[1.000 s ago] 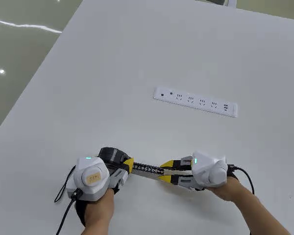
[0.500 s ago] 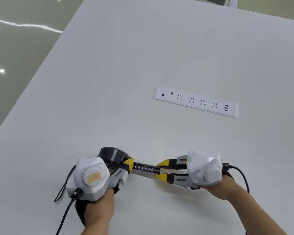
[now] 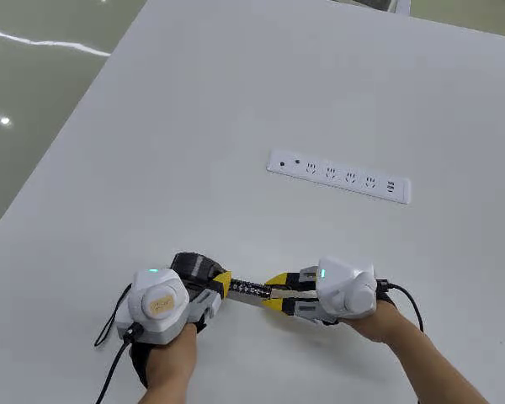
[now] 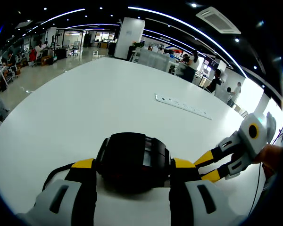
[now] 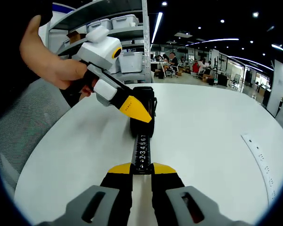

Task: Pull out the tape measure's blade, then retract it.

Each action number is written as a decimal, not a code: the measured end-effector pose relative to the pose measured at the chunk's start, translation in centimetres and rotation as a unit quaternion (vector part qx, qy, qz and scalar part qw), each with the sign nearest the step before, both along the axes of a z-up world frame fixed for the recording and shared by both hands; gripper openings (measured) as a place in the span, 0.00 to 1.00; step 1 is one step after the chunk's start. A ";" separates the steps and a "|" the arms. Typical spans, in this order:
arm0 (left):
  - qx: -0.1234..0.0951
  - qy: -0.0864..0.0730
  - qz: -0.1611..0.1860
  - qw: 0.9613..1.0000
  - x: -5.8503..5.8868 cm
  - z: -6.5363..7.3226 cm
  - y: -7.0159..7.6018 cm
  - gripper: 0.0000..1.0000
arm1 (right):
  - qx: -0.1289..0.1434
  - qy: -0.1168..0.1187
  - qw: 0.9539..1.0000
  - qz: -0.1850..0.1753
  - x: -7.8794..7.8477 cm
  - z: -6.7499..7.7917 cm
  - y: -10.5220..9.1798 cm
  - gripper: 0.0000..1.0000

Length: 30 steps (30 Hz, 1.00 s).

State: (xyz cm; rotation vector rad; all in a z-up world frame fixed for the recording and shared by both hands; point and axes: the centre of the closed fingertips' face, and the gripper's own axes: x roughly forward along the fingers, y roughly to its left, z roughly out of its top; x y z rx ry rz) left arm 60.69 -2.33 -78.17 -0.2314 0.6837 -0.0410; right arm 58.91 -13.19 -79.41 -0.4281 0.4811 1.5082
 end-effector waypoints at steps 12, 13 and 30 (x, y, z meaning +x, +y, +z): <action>0.002 0.000 -0.002 1.000 0.0 0.0 0.1 0.58 | -0.002 0.000 1.000 0.001 0.0 -0.1 0.9 0.14; 0.001 0.000 -0.002 1.000 0.0 0.0 0.1 0.58 | -0.002 -0.001 1.000 0.001 0.0 -0.1 1.0 0.14; 0.000 -0.001 -0.002 1.000 0.1 0.0 0.2 0.58 | -0.002 -0.002 1.000 0.001 0.1 -0.2 1.9 0.14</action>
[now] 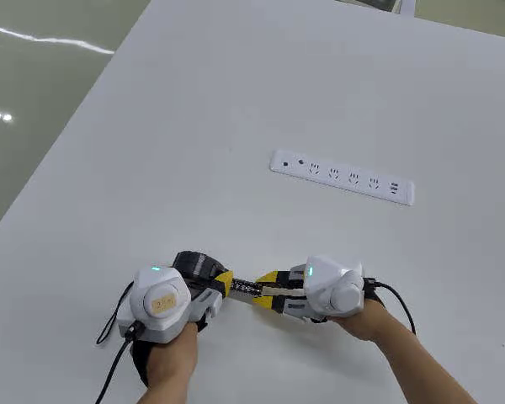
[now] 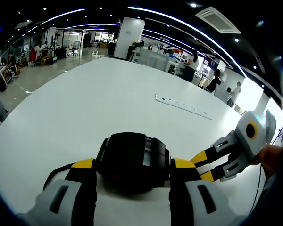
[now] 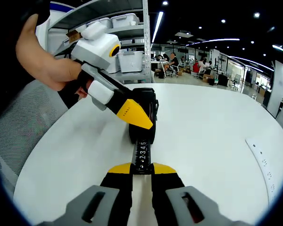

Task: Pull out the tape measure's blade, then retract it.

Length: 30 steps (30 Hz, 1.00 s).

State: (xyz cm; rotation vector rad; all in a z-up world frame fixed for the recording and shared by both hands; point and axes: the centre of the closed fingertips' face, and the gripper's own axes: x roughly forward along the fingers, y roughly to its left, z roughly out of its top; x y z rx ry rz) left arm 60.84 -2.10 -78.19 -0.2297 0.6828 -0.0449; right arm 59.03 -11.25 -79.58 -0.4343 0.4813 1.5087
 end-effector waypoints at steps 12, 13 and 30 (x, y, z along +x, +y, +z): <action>-0.003 0.000 0.003 1.000 0.0 0.1 0.0 0.58 | 0.000 -0.003 1.000 0.002 0.1 -0.1 0.6 0.14; -0.003 0.000 0.002 1.000 0.0 0.0 0.0 0.58 | 0.000 -0.003 1.000 0.002 0.1 -0.1 0.7 0.14; -0.002 0.000 0.000 1.000 0.0 0.0 0.1 0.58 | 0.001 -0.002 1.000 0.002 0.2 -0.3 1.9 0.14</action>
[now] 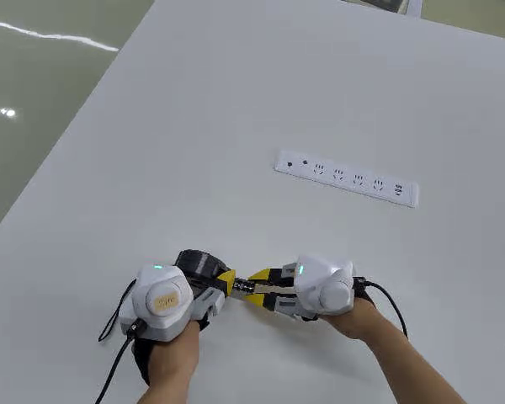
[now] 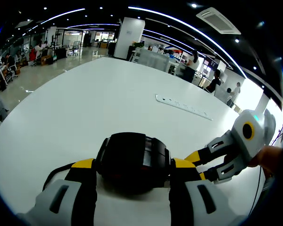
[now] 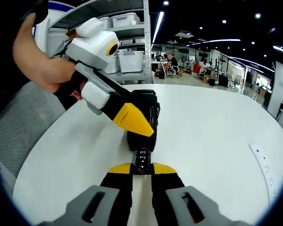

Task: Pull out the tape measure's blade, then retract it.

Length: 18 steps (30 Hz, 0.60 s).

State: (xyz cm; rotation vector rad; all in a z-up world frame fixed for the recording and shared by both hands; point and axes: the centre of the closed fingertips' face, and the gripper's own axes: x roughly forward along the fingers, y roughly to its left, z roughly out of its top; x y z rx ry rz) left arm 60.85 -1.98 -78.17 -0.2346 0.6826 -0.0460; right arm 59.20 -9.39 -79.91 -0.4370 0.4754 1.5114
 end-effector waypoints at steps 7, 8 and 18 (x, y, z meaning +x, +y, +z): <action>0.000 0.000 0.000 1.000 0.0 0.0 0.0 0.58 | 0.000 -0.001 1.000 0.002 0.0 0.0 0.5 0.14; 0.000 0.000 0.000 1.000 0.0 0.0 0.1 0.58 | 0.000 -0.002 1.000 0.002 0.0 0.0 0.5 0.14; -0.002 0.002 0.001 1.000 -0.1 0.0 0.1 0.58 | 0.001 -0.005 1.000 0.004 0.0 -0.2 1.0 0.14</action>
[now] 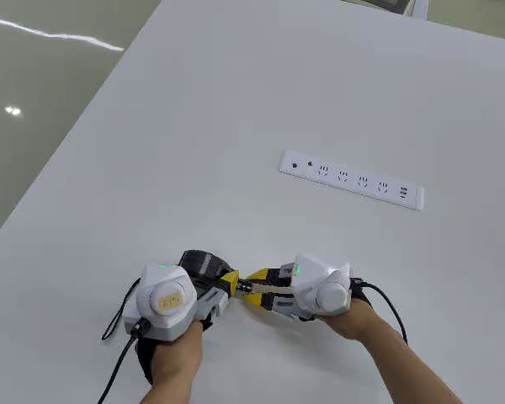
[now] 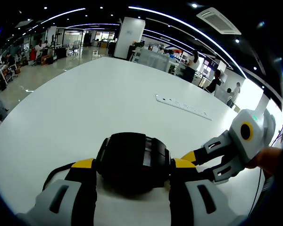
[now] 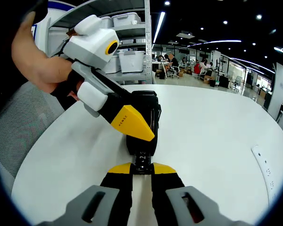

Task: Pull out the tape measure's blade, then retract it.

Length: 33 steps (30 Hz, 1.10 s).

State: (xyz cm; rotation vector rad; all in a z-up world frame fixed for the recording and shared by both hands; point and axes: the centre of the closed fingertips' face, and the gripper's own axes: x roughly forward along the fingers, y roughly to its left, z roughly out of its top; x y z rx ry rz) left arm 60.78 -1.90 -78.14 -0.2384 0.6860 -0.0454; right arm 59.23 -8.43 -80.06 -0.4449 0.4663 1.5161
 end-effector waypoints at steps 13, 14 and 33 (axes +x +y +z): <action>0.000 0.000 0.000 1.000 0.0 0.0 0.1 0.58 | 0.001 -0.003 1.000 0.001 0.1 -0.2 0.8 0.14; -0.001 0.000 0.000 1.000 0.0 0.0 0.1 0.58 | 0.001 -0.003 1.000 0.001 0.1 -0.1 0.8 0.14; -0.001 0.001 0.002 1.000 0.2 0.0 0.3 0.58 | 0.000 -0.006 1.000 -0.001 0.2 -0.2 1.7 0.14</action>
